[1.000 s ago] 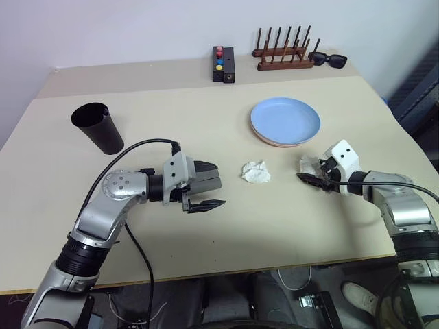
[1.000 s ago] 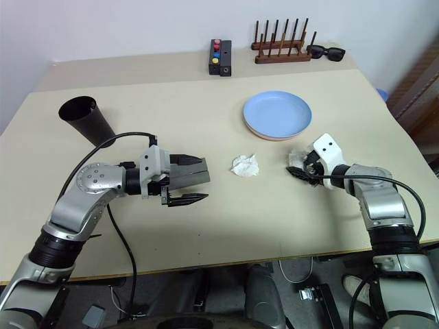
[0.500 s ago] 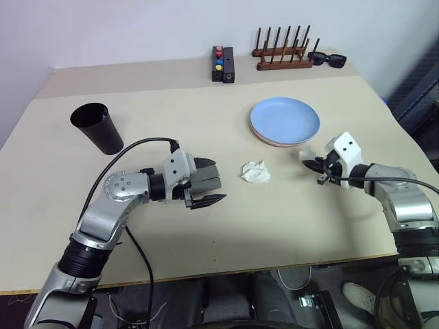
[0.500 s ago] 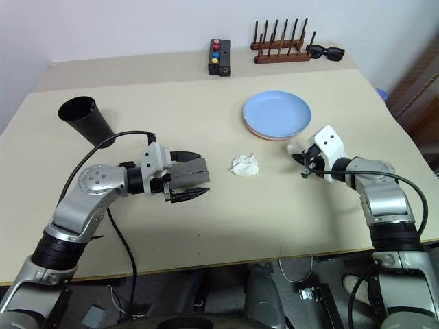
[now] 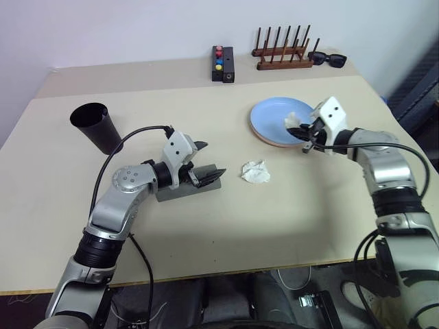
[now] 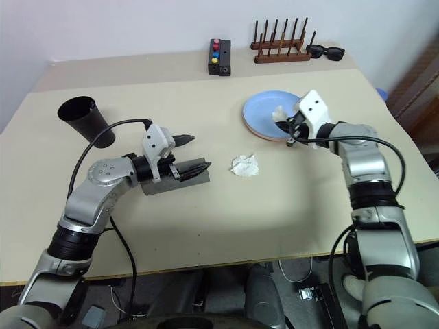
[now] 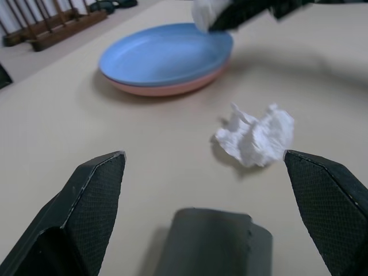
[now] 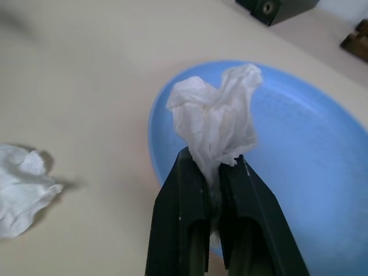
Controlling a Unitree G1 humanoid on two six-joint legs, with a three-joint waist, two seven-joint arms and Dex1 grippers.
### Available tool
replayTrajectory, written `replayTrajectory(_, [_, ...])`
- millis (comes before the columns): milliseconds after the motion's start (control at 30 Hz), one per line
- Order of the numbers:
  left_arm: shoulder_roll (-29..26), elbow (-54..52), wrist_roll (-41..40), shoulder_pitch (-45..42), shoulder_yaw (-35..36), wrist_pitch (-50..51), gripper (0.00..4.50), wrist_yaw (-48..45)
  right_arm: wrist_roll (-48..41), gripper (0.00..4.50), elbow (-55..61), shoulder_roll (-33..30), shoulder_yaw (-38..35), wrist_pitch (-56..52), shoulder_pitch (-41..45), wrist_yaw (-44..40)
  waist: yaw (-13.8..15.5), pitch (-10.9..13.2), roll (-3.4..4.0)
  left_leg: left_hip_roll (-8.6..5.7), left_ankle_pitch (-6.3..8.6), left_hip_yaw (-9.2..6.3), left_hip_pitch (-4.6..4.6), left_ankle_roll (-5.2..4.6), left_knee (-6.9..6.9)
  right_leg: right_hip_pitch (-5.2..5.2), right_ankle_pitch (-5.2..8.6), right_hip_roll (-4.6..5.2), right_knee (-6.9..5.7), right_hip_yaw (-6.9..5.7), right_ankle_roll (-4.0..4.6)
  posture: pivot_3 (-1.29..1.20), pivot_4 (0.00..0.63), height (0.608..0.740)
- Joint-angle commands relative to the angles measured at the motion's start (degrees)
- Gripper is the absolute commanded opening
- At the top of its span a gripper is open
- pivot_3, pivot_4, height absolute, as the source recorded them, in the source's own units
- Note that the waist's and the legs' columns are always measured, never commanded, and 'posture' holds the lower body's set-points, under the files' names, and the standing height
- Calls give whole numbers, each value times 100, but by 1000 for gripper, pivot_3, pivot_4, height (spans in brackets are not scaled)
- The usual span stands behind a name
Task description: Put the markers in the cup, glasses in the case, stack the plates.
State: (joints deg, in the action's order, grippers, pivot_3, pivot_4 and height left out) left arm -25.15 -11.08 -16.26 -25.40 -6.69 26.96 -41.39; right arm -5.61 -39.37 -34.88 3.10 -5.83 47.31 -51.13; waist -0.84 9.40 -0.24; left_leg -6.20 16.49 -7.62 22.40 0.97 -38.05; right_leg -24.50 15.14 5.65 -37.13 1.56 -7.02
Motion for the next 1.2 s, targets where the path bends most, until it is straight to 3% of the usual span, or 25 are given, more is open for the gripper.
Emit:
replayTrajectory(33, [32,-351,-129,-111,204,173,4500,181,183,75,-680,91,-11,588,482,7,-1,0,0,0,0,0,1,0,0,-1,0,0,0,0,0,0,150,740])
replayTrajectory(333, [113,-863,-162,20,244,596,4500,582,647,75,-2600,504,31,1571,1382,380,-15,0,0,0,-1,-1,1,2,2,-2,0,0,-1,0,0,0,150,740])
replayTrajectory(467, [84,-975,-179,51,280,688,4500,641,694,1496,-2909,593,-48,1652,1557,471,-18,0,0,0,-1,-1,1,2,1,-2,0,-1,-1,0,0,0,150,740])
replayTrajectory(667, [74,-1020,-232,46,273,790,4500,698,763,4470,-3046,643,-85,1756,1631,662,-22,0,0,0,-2,-1,1,3,2,-2,0,-1,-2,0,0,0,150,740])
replayTrajectory(967, [-178,-899,-292,166,177,595,4500,263,567,4470,-2470,406,-281,1750,1548,341,-31,1,2,0,-2,-1,1,3,2,-2,0,-1,-2,1,0,0,150,740])
replayTrajectory(1100, [-556,-755,-335,268,156,328,4500,-359,95,4470,-1101,199,-505,1178,1128,-265,-26,2,5,1,-1,-1,2,3,6,-6,0,-1,-2,1,0,0,150,740])
replayTrajectory(1200, [-783,-592,-339,289,157,140,4500,-705,-444,4470,600,28,-606,255,382,-719,5,2,4,1,-1,-5,2,3,4,-4,0,-1,-1,-1,1,0,150,740])
